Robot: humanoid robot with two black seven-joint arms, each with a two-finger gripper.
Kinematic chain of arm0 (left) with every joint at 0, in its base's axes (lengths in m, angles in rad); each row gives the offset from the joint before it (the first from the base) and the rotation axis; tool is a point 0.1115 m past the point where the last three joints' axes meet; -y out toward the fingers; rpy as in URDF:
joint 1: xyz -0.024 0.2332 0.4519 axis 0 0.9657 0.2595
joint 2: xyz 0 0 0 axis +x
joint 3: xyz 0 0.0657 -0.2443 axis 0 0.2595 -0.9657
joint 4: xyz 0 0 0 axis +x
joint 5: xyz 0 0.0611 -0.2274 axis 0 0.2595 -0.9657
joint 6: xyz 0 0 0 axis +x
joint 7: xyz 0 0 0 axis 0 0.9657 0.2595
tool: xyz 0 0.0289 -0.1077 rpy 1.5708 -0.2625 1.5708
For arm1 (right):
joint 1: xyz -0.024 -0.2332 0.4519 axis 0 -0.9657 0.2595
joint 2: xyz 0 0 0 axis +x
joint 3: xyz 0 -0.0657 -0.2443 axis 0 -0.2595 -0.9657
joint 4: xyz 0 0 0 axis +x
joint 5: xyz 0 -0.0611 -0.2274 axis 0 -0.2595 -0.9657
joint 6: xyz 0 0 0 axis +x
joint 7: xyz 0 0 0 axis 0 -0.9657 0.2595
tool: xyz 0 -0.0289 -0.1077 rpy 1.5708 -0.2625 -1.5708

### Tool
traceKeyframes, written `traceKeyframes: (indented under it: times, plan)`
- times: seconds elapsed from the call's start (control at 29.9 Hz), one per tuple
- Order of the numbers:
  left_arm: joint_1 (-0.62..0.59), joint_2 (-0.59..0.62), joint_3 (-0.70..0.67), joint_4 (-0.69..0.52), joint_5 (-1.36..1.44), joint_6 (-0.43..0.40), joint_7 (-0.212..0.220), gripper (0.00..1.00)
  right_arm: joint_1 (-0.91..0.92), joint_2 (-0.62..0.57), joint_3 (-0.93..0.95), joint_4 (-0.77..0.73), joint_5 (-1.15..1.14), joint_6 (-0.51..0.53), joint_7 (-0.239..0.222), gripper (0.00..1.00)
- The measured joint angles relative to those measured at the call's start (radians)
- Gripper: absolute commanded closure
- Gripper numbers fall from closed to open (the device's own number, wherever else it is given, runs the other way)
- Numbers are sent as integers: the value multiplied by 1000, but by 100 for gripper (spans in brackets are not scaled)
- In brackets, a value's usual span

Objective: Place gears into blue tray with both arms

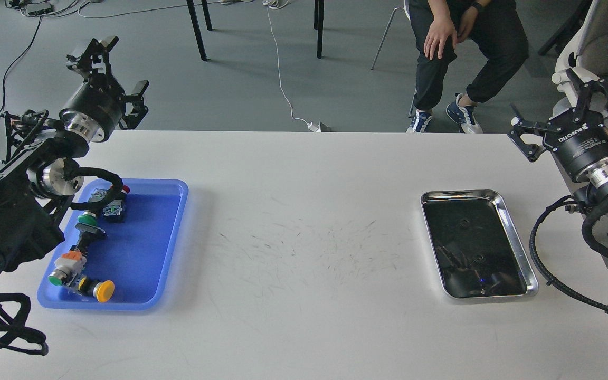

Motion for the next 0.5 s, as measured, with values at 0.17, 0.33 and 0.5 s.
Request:
traceKeyframes:
  times: [0.17, 0.33, 0.5]
  plan:
    - [-1, 0, 0, 0, -1, -3, 2, 2, 0, 0, 2, 1, 0, 0, 0, 1]
    - [-4, 5, -2, 3, -5, -2, 3, 2, 0, -1, 2, 1, 0, 0, 0, 1]
    - [-6, 5, -14, 10, -10, 0, 7, 2, 0, -1, -1, 3, 0, 1, 0, 1]
